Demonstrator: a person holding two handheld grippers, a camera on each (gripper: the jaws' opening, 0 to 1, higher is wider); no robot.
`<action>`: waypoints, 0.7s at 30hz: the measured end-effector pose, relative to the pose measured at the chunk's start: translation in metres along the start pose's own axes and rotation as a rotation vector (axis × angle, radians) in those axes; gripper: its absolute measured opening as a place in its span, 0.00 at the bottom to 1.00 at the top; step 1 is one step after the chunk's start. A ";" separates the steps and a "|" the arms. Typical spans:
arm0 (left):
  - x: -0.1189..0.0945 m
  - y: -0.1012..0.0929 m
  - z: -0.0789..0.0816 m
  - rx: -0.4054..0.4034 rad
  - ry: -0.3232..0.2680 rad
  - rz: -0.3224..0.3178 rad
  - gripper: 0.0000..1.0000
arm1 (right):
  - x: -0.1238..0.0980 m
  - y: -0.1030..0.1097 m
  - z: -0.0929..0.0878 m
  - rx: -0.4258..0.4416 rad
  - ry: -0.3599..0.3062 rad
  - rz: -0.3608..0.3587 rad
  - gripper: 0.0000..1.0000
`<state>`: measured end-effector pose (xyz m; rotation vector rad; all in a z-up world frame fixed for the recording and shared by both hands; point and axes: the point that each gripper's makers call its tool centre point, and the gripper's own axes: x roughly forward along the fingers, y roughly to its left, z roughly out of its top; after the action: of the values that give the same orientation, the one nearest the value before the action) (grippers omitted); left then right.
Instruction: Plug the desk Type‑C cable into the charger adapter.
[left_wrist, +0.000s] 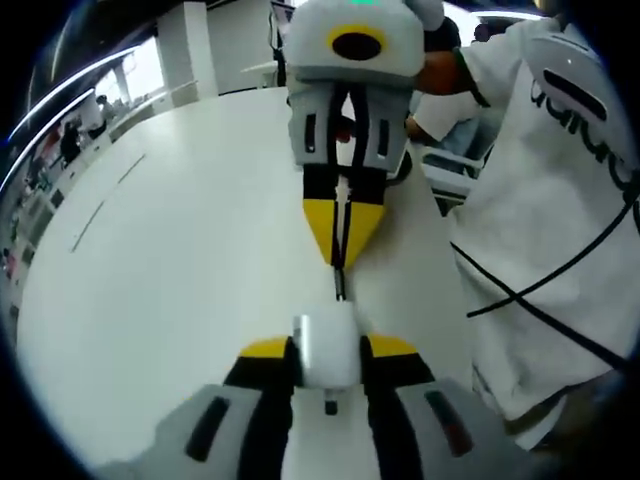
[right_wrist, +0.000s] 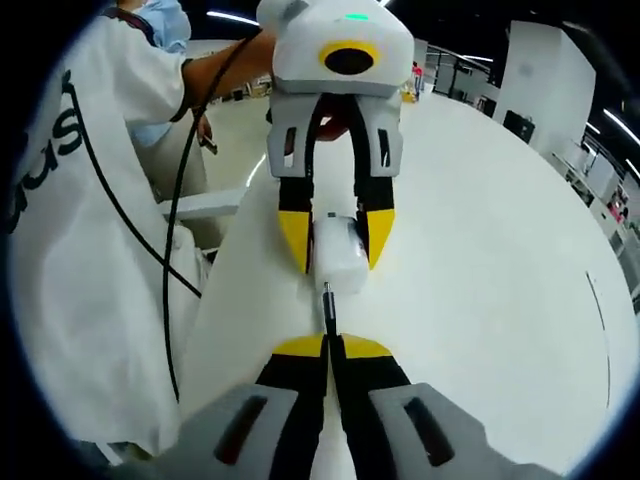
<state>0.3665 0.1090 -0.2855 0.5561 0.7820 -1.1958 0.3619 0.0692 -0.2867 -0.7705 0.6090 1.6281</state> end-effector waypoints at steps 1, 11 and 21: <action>0.001 0.000 0.001 -0.001 0.000 -0.001 0.25 | 0.000 0.000 0.000 0.006 0.002 0.001 0.02; 0.002 0.000 0.001 -0.033 0.015 0.001 0.25 | -0.001 0.000 0.001 -0.068 0.068 -0.048 0.02; 0.005 0.001 0.000 -0.033 0.079 0.000 0.25 | -0.002 -0.001 -0.001 -0.074 0.108 -0.065 0.01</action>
<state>0.3683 0.1064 -0.2896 0.5793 0.8669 -1.1645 0.3630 0.0676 -0.2858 -0.9277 0.5971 1.5642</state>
